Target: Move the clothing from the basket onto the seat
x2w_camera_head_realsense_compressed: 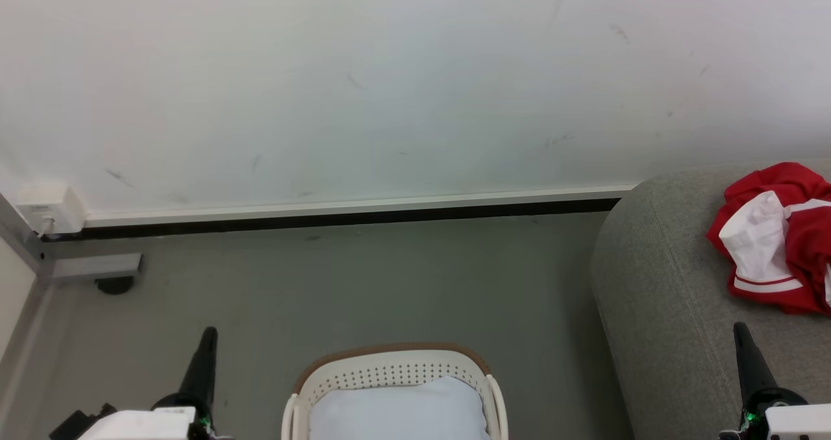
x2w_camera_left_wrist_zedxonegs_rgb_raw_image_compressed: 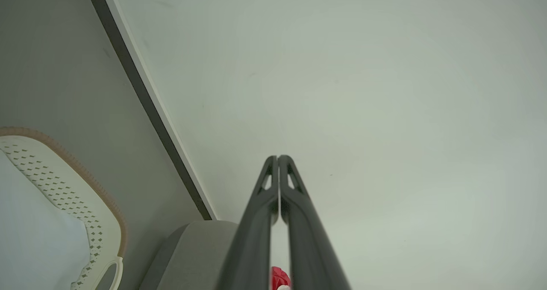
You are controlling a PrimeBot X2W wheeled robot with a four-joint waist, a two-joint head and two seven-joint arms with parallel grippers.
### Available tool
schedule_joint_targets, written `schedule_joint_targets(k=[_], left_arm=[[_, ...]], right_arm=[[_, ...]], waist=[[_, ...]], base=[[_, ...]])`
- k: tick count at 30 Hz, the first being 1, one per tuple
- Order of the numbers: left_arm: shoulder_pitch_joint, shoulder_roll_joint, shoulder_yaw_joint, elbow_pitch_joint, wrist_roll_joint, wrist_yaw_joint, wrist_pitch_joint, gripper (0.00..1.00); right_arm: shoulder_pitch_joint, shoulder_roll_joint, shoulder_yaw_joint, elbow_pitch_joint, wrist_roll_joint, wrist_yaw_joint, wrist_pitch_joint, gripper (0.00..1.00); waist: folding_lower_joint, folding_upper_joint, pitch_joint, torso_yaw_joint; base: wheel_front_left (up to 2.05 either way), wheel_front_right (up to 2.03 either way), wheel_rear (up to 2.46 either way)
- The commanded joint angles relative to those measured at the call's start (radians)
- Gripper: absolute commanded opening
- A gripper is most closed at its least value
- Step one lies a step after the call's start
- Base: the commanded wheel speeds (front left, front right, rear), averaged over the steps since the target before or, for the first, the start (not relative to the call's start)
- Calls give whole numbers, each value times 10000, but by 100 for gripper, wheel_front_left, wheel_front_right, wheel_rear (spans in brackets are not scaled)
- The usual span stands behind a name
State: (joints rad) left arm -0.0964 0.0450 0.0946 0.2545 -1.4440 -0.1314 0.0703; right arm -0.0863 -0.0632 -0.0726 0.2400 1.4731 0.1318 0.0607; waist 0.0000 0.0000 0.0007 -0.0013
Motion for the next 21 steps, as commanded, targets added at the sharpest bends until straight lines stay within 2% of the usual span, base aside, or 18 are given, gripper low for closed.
schedule_joint_targets(k=[1, 21], left_arm=[[-124, 82, 72, -69, -210, 11, 78, 0], [-164, 85, 212, -109, -1605, 14, 440, 0]], right_arm=[[-162, -11, -76, 0, 206, -17, 46, 0], [-254, 39, -304, 49, 1423, -20, 431, 0]], waist=[[0, 0, 2, 1], [0, 0, 21, 12]], base=[[0, 0, 0], [0, 0, 0]])
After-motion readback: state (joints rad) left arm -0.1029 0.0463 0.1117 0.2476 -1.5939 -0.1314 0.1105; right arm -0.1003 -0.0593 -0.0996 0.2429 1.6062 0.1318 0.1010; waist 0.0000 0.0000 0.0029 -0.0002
